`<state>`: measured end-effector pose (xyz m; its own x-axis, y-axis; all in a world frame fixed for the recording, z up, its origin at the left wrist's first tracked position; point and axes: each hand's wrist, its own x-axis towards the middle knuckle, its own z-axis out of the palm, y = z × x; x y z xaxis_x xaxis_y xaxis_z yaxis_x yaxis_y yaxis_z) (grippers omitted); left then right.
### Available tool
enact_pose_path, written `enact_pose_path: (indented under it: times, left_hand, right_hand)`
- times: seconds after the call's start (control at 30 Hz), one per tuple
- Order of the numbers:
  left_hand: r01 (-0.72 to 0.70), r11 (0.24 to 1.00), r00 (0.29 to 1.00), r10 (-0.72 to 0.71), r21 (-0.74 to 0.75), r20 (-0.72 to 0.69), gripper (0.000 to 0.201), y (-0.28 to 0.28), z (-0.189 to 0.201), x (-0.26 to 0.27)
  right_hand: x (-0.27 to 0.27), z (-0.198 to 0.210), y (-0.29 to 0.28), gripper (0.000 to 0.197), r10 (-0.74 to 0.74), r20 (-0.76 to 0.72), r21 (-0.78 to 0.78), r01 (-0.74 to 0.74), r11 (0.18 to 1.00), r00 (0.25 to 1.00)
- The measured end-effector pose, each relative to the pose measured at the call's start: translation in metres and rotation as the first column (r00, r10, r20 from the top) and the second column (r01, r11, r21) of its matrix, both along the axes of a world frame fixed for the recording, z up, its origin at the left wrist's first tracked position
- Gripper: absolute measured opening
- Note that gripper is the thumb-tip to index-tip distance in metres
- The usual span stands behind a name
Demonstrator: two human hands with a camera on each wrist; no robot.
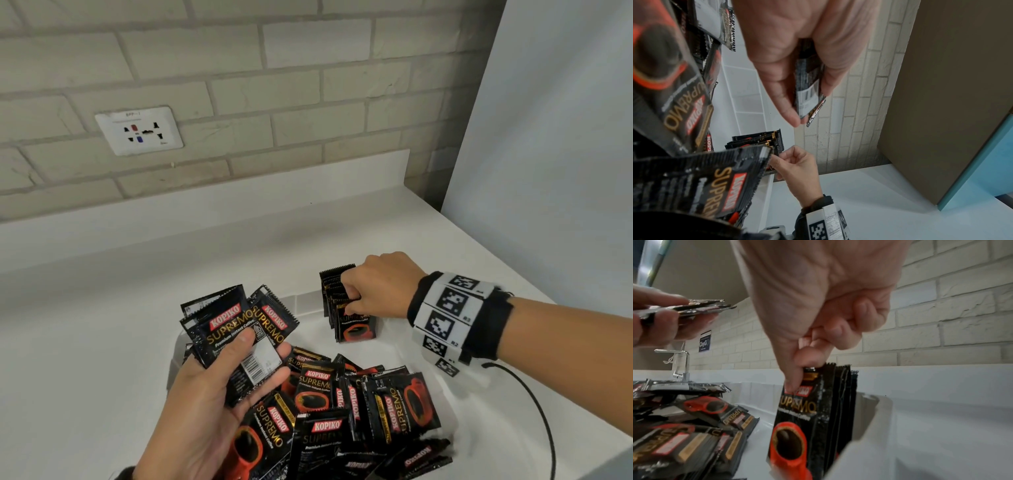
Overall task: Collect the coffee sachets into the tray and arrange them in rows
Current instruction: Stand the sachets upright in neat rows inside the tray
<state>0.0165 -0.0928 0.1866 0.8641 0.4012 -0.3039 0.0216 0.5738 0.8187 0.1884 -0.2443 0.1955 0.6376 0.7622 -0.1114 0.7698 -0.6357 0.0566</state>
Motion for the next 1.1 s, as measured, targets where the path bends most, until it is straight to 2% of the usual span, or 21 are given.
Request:
enact_pose_path:
  times: [0.17,0.33,0.43,0.53,0.6,0.73,0.83,0.93,1.1]
  left_hand:
    - [0.009,1.0,1.0,-0.01,-0.029,-0.017,0.033,-0.004,0.001,0.003]
    - [0.022,0.999,0.999,-0.024,-0.041,-0.032,0.027,-0.008,0.006,0.003]
    - [-0.008,0.995,0.999,0.003,-0.097,-0.053,0.005,-0.012,0.011,0.004]
    - [-0.03,0.984,0.998,0.019,-0.176,-0.063,0.007,-0.012,0.011,0.006]
    - [-0.002,0.984,0.998,-0.01,-0.176,-0.068,0.013,-0.013,0.009,0.007]
    - [0.084,0.996,0.995,-0.086,-0.029,-0.058,0.029,-0.017,0.0,0.011]
    - [0.095,0.992,0.995,-0.092,0.078,-0.046,0.043,-0.022,-0.003,0.014]
    - [0.072,0.994,0.997,-0.07,0.088,-0.028,0.048,-0.027,-0.004,0.016]
    - [-0.035,0.999,0.999,0.035,0.006,0.035,0.027,-0.026,0.0,0.015]
  right_hand:
    - [0.001,-0.001,-0.002,0.023,0.006,0.005,-0.027,-0.006,1.0,1.0]
    - [0.0,0.002,-0.002,0.025,-0.036,-0.003,0.016,0.036,0.999,0.999]
    - [-0.005,0.009,-0.006,0.026,-0.089,-0.031,0.109,0.092,0.99,0.996]
    - [-0.013,0.021,-0.012,0.019,-0.123,-0.166,0.257,0.164,0.952,0.978]
    - [-0.025,0.029,-0.014,0.018,-0.1,-0.318,0.336,0.211,0.918,0.943]
    - [-0.048,0.033,-0.012,0.027,0.031,-0.613,0.406,0.281,0.869,0.789]
    - [-0.059,0.028,-0.008,0.031,0.067,-0.712,0.4,0.325,0.857,0.699]
    - [-0.064,0.021,-0.006,0.036,0.106,-0.797,0.42,0.419,0.805,0.595]
    - [-0.058,0.027,-0.014,0.031,0.093,-0.8,0.452,0.493,0.744,0.593]
